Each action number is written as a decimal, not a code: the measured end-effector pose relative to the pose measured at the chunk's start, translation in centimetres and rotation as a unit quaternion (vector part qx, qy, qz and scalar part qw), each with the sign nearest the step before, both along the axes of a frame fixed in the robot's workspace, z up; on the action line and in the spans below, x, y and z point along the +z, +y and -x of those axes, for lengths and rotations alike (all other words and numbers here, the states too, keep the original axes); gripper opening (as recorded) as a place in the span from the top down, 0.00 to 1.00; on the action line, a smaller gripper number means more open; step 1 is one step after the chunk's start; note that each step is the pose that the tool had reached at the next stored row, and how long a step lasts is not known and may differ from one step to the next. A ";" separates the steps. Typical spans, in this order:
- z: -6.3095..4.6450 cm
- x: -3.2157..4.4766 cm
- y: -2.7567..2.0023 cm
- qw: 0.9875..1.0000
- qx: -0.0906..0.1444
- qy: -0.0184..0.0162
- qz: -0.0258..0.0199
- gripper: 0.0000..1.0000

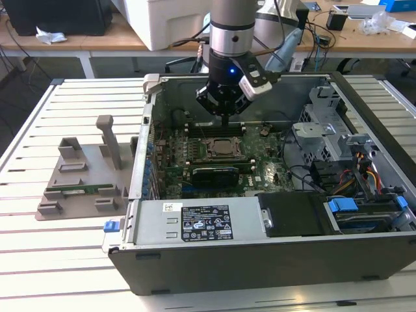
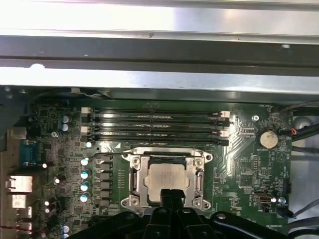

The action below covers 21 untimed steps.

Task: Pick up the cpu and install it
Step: 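Install the first cpu locking lever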

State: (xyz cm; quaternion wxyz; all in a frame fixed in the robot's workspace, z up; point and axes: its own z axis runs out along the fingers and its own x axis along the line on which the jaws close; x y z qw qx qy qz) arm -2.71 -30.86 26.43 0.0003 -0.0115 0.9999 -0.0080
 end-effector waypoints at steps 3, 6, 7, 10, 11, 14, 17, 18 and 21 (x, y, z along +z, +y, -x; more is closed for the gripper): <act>0.7 0.00 0.00 1.000 0.000 0.000 0.000 0.89; 1.4 0.00 0.00 1.000 0.000 0.000 0.000 0.89; 1.7 0.00 0.00 1.000 0.000 0.000 0.000 0.89; 3.0 -0.01 0.02 1.000 0.000 0.000 0.000 0.89; 3.8 -0.03 0.07 1.000 0.000 0.000 0.000 0.89; 5.3 -0.12 0.82 1.000 0.000 0.000 0.000 0.89; 6.5 -0.18 1.40 1.000 0.000 0.000 -0.001 0.89; 6.8 -0.18 1.49 1.000 0.000 0.000 -0.001 0.89; 7.3 -0.22 2.23 1.000 0.000 0.000 -0.002 0.89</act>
